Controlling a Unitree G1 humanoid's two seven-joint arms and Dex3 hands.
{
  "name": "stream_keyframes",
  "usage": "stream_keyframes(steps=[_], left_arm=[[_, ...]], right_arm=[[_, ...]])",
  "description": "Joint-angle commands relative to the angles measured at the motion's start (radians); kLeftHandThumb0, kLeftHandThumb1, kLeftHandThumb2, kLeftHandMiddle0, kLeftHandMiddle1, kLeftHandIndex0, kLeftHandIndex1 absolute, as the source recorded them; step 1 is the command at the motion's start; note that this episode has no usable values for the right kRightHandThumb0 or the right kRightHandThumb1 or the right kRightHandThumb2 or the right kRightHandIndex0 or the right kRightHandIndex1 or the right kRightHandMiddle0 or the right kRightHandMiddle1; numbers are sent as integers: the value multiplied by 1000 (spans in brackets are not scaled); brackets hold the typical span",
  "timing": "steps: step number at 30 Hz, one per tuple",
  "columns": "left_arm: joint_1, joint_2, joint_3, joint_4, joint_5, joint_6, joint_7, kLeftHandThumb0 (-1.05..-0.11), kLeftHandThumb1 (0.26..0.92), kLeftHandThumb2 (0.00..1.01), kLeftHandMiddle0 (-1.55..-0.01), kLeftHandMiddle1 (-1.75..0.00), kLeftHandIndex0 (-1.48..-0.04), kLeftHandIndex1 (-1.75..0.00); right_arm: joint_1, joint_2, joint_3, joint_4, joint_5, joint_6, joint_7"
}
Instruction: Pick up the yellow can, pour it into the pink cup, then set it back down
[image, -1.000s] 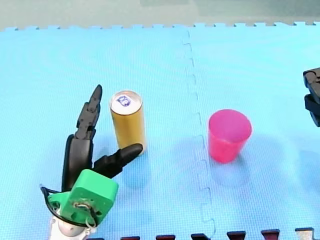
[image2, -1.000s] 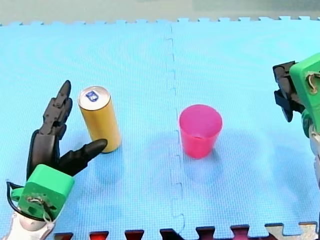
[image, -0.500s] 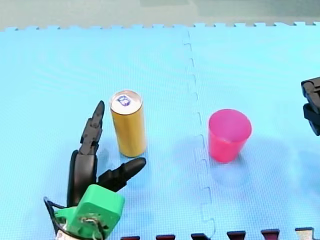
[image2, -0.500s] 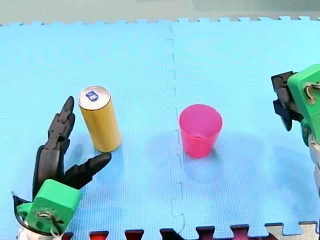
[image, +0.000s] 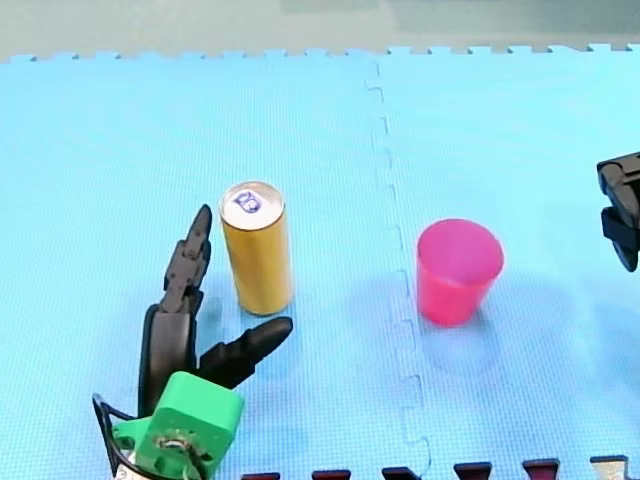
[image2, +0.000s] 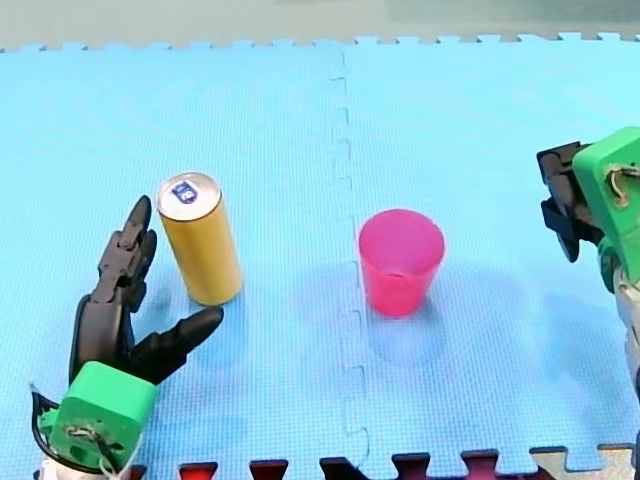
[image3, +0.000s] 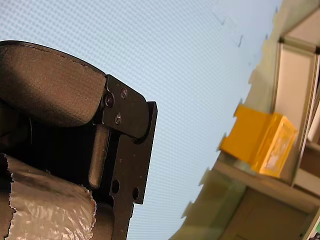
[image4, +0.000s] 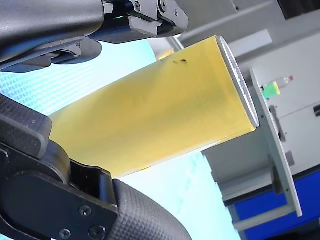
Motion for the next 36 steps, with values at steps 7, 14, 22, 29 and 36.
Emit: stream_keyframes(steps=[7,14,22,29,36], left_arm=[[3,7,11,-43,-13,23,-25,-1048,778,0,-277,-2,-223,-4],[-14,35,21,-26,29,18,38,-1040,773,0,-284,-4,-225,-2],[-23,49,7,-19,70,11,79,-1028,773,0,-293,-5,-225,-1],[-72,39,-7,34,85,28,106,-1023,777,2,-300,-5,-227,-1],[-130,26,-9,98,86,48,134,-1028,782,2,-311,-8,-240,-5]], right_arm=[[-14,-6,5,-1,-3,16,9],[-15,2,9,1,-6,13,1],[-13,6,8,0,-6,-2,-10],[-7,1,10,3,-13,-12,-9],[-7,0,8,5,-15,-14,-4]])
